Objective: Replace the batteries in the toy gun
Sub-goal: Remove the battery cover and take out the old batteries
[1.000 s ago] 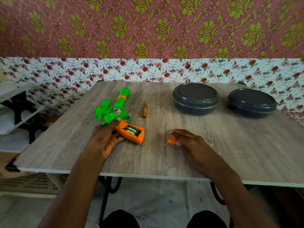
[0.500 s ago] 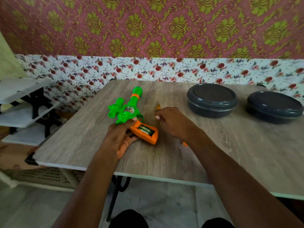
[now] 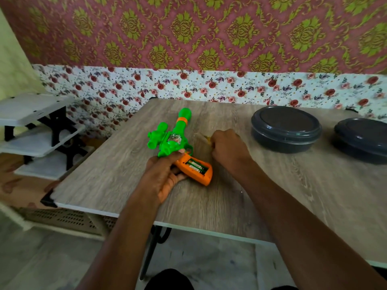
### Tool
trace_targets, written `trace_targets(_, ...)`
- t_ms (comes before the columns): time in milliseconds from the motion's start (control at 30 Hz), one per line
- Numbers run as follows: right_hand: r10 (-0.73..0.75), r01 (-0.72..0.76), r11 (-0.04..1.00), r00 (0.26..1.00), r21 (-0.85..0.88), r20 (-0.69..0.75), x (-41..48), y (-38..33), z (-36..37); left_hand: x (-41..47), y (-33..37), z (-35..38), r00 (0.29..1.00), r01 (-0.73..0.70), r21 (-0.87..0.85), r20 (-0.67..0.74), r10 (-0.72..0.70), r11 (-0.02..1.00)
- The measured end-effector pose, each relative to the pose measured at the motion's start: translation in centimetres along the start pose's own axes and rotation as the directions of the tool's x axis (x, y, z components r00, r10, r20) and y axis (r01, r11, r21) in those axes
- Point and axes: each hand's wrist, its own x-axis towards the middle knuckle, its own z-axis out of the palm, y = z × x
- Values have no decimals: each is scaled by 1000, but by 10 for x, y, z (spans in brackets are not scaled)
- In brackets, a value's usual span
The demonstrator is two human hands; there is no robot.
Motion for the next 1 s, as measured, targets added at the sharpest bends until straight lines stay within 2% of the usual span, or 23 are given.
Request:
trace_targets(100,-43,67,987,985,145,-167,-4,14,-5,0,0,0,1000,3,2,-2,-3,1000)
trace_targets(200,-59,169,923,950,345,-306,-13,26,-10,-1,1,1,1000,1,14,4,-1,1000)
trace_targets(300,21,189,792,942,581,-335,-27,33,-9,-2,1,2,1000,-2,28,-6,2,1000)
trace_targets(433,118,218,618,924,755,-363,-39,40,-1,-2,1,3,1000,-14,24,-10,15,1000)
trace_targets(567,143,296,522,894,800,-424,-43,36,-3,-2,2,3,1000,0,24,-31,1,1000)
trace_targets(667,115,363,502,872,785,-476,-45,32,-4,0,5,7,999,16,49,-43,-13,999)
trace_targets(767,109,389,495,859,777,-499,-47,30,0,-1,3,13,998,-30,94,-59,35,995)
trace_targets(867,110,376,490,868,786,-484,-48,26,4,-3,-1,13,997,-61,86,-39,65,994)
trace_targets(1000,61,365,420,902,831,-428,-47,19,9,-4,-1,11,998,-50,64,-22,52,997)
